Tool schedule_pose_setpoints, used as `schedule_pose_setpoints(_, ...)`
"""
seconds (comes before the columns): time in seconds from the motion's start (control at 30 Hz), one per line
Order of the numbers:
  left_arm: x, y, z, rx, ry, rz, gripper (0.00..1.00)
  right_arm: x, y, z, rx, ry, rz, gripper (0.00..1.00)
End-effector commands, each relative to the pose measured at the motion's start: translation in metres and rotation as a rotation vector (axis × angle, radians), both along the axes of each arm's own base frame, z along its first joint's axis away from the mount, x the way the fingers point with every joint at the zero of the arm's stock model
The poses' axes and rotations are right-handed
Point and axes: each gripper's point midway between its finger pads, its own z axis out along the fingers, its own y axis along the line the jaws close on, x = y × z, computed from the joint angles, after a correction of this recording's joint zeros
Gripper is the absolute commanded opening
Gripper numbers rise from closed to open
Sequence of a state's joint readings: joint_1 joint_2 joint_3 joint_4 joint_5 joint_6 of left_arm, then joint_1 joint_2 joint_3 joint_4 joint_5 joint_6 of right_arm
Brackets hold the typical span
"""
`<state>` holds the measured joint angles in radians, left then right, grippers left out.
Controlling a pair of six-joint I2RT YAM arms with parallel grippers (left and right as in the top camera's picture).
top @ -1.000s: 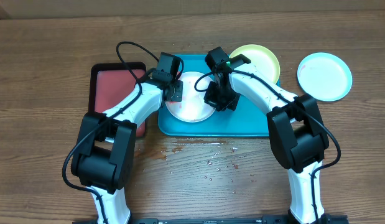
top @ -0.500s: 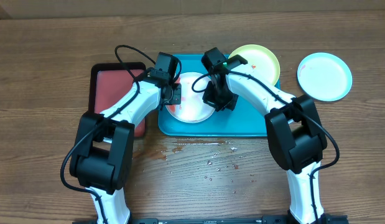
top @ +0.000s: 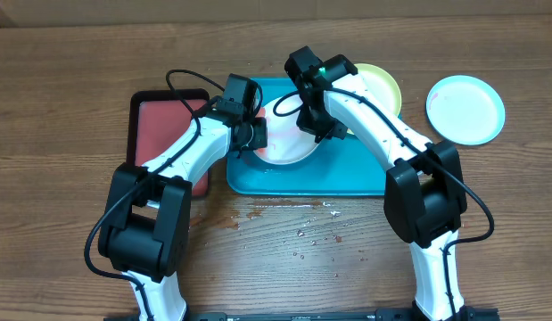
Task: Clean dirty plates on tray and stack at the side
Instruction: 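Scrub the white plate with the sponge while the right gripper holds its rim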
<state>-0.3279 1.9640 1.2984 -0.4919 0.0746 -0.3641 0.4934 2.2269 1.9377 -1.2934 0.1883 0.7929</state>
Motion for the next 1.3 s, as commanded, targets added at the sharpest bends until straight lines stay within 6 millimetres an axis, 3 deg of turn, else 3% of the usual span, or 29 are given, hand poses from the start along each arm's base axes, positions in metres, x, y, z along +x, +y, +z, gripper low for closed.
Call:
schedule_pose_setpoints(0.0,0.003,-0.005,0.010,-0.054,-0.020,0.042,0.04,0.010,-0.014,0.004,-0.075,-0.044,-0.032,0.04)
schedule_pose_setpoints(0.37,0.020,-0.019,0.022,-0.104,-0.102,0.052,0.04,0.002,0.002,0.004,-0.075,-0.044,0.009,0.04)
schedule_pose_setpoints(0.57,0.005,-0.027,0.015,-0.077,-0.059,0.017,0.04,0.002,0.004,0.004,-0.073,-0.047,0.013,0.04)
schedule_pose_setpoints(0.83,-0.016,-0.017,0.004,-0.009,0.026,0.024,0.04,0.005,0.004,0.004,-0.068,-0.057,0.009,0.04)
schedule_pose_setpoints(0.97,-0.025,-0.028,0.003,-0.067,0.072,-0.008,0.04,0.006,0.004,0.004,-0.066,-0.059,0.009,0.04)
schedule_pose_setpoints(1.1,-0.023,-0.030,0.003,-0.055,0.055,-0.021,0.04,0.006,0.004,0.004,-0.066,-0.059,0.009,0.04)
schedule_pose_setpoints(1.27,-0.012,-0.016,0.003,0.028,-0.003,0.003,0.04,0.004,0.006,0.003,-0.056,-0.052,0.011,0.04)
